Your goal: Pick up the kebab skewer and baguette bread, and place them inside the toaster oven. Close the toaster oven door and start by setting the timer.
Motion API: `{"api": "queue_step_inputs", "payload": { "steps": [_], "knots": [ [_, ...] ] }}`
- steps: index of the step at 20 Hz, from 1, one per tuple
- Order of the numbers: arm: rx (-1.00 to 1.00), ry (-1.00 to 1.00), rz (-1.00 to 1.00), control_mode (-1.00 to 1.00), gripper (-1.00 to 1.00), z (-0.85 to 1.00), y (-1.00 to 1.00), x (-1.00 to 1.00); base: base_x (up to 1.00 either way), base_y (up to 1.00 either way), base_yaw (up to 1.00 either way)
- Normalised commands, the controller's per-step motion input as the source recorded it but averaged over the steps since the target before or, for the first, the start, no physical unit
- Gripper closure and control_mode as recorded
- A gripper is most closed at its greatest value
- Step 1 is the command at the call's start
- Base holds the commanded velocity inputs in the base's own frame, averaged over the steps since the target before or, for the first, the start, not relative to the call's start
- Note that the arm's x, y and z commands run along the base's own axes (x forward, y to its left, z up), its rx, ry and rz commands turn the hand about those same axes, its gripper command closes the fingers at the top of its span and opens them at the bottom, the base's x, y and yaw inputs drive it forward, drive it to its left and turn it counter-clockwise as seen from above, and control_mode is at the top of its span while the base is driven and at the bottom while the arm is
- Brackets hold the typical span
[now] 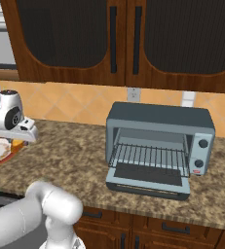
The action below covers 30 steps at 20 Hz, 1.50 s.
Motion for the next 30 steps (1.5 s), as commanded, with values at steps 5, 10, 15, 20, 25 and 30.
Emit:
{"api": "queue_step_inputs", "payload": {
  "steps": [5, 10, 15, 20, 25, 30],
  "knots": [
    [0.0, -0.01, 0.0, -1.0, 1.0, 0.13, -1.0, -0.21, 0.0, 0.0, 0.0],
    [0.0, -0.02, 0.0, -1.0, 1.0, 0.09, -1.0, -0.13, 0.0, 0.0, 0.0],
    [0.0, -0.03, 0.0, -1.0, 1.0, 0.03, -1.0, -0.08, 0.0, 0.0, 0.0],
    [0.0, 0.0, 0.0, -1.0, 1.0, 0.0, -1.0, 0.0, 0.0, 0.0, 0.0],
    [0.0, 0.0, -0.01, -1.0, 1.0, 0.04, -1.0, 0.02, 0.0, 0.0, 0.0],
    [0.0, 0.0, -0.01, -1.0, 1.0, 0.03, -1.0, 0.21, 0.0, 0.0, 0.0]
  ]
}}
